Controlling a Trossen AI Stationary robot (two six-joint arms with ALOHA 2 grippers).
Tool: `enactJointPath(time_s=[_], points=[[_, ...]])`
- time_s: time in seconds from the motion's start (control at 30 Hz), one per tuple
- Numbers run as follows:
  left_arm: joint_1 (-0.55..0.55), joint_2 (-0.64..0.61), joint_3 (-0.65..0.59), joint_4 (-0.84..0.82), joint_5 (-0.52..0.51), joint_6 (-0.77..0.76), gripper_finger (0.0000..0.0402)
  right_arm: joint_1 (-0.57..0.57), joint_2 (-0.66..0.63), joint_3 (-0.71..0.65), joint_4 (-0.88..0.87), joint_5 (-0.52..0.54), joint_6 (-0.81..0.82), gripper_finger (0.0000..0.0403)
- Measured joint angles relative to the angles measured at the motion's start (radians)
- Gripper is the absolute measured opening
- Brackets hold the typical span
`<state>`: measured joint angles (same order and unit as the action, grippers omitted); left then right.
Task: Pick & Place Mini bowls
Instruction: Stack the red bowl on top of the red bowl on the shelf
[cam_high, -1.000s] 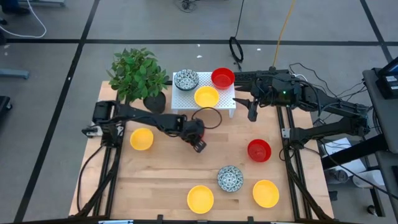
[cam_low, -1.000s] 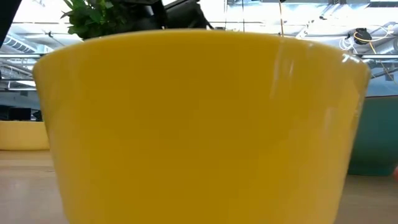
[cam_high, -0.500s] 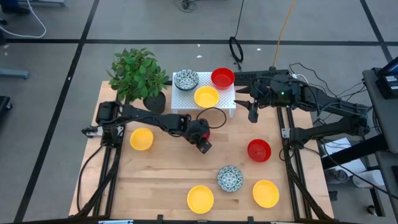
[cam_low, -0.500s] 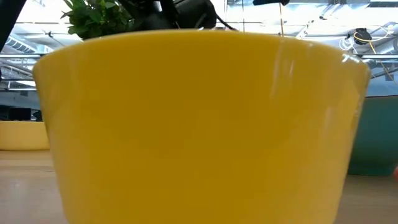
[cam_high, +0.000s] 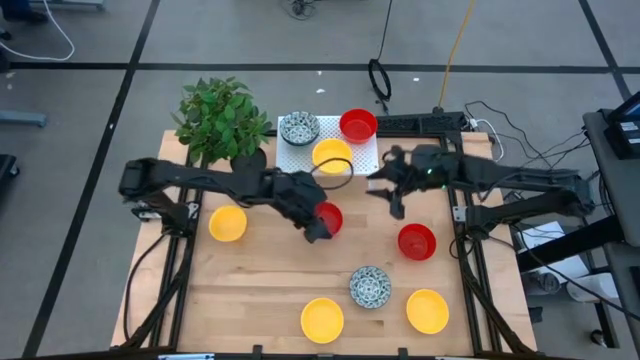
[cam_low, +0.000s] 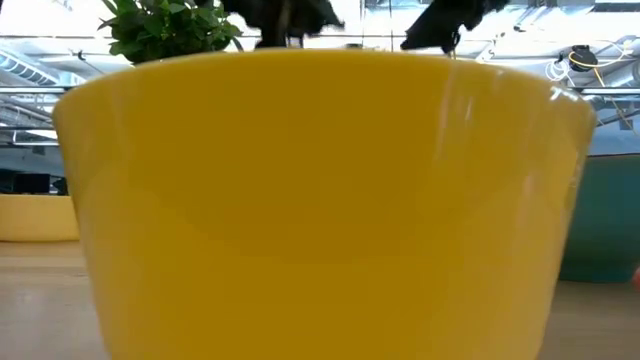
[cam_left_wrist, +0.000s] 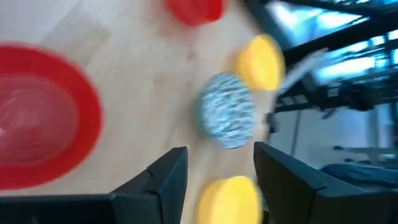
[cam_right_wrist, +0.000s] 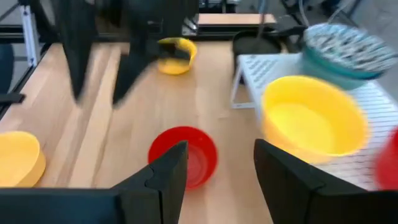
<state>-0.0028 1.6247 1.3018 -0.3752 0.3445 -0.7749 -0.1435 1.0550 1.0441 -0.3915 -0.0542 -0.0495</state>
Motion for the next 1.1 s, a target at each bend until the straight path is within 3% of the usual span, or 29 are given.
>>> enactJointPath(time_s=[0.17,0.37,0.53,0.73,1.1], points=[[-0.021,-0.122,0.001,0.012,0.003,-0.024,0.0186,0.056,0.054,-0.112,0.127,0.0,0.056,0.0171],[-0.034,-0.23,0.001,0.05,-0.038,-0.011,0.0186,0.098,0.205,-0.115,0.168,-0.002,0.054,0.0171],[-0.039,-0.266,0.001,0.13,-0.057,-0.008,0.0186,0.124,0.328,-0.114,0.211,-0.012,0.007,0.0178],[-0.039,-0.273,0.0,0.259,-0.013,0.006,0.0186,0.161,0.463,-0.113,0.337,-0.113,0.011,0.0205],[-0.066,-0.28,0.001,0.534,0.075,-0.061,0.0186,0.191,0.65,-0.102,0.508,-0.022,-0.01,0.0218]])
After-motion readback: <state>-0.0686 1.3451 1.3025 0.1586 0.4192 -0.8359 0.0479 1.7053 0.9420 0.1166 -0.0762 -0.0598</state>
